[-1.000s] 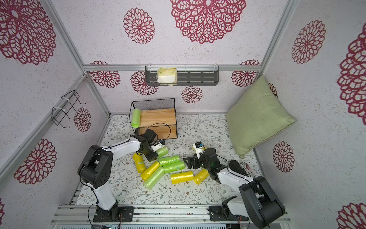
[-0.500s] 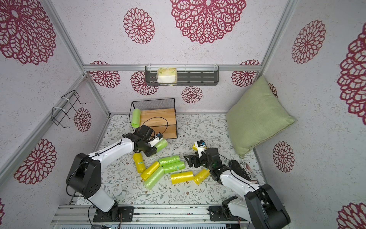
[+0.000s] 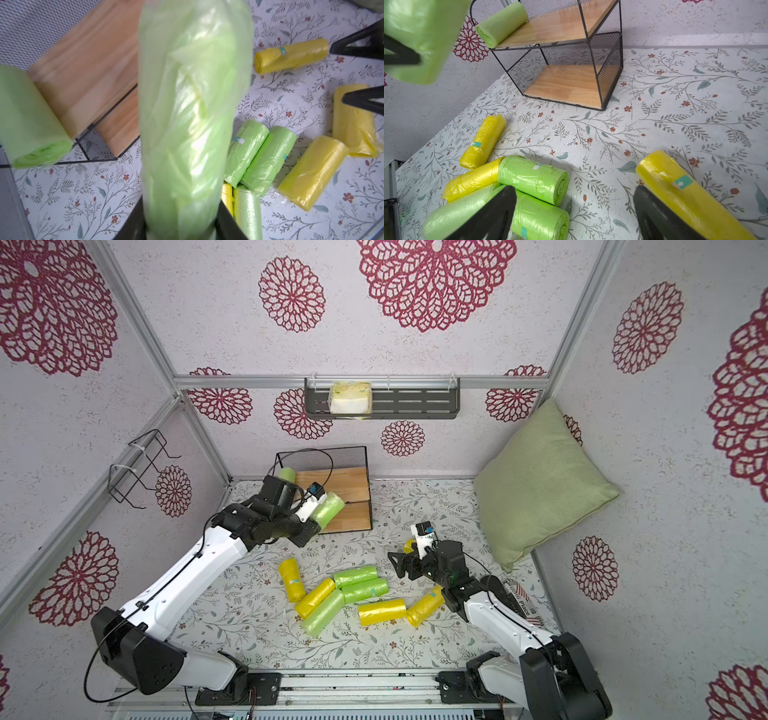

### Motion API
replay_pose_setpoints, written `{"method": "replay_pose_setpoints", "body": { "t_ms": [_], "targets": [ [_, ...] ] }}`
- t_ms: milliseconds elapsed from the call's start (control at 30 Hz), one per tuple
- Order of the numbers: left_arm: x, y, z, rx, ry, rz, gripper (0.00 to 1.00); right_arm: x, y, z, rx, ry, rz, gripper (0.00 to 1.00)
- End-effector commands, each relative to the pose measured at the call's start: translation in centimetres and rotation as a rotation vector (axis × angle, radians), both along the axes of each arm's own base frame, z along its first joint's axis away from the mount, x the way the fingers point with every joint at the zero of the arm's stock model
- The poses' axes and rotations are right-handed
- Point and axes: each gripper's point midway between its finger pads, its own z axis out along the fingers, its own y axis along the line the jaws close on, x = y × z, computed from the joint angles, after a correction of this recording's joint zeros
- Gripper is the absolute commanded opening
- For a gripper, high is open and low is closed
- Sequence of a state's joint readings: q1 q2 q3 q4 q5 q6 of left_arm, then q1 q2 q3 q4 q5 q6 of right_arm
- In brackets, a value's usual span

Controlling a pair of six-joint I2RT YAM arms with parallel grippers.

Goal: Sort the rolls of trash bags by color and place them on the shelf
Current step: Pick up the roll of trash bags from the center of the board, then place the roll of trash bags on the shelf.

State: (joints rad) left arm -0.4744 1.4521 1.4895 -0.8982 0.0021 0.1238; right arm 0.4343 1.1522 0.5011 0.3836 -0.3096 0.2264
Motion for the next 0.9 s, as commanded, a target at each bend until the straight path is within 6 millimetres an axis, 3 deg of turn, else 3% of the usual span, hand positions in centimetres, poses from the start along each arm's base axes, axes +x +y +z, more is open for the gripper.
{"method": "replay_pose_setpoints", "body": {
  "t_ms": [0, 300, 433, 600, 733, 867],
  "targets": [
    [0.7, 1.0, 3.5, -0.050, -0.034, 0.087, 0.27, 0.9, 0.2, 2.2, 0.010, -0.064, 0.002, 0.93],
    [5.9, 3.0, 9.1, -0.193, -0.089, 0.296, 0.26, 0.9, 0.0, 2.1, 0.014, -0.065, -0.005, 0.93],
    [8.3, 3.8, 10.4, -0.225, -0.122, 0.386, 0.27, 1.0, 0.1, 1.9, 0.018, -0.060, -0.001, 0.93],
    [11.2, 4.0, 9.5, -0.215, -0.093, 0.458, 0.28, 1.1, 0.3, 1.8, 0.028, -0.052, 0.000, 0.93],
    [13.1, 3.7, 7.7, -0.197, -0.048, 0.501, 0.30, 1.0, 0.4, 1.9, 0.037, -0.049, 0.003, 0.93],
    [14.6, 4.2, 3.8, -0.108, 0.014, 0.558, 0.33, 0.9, 0.2, 1.7, 0.032, -0.046, -0.007, 0.93]
  ]
}}
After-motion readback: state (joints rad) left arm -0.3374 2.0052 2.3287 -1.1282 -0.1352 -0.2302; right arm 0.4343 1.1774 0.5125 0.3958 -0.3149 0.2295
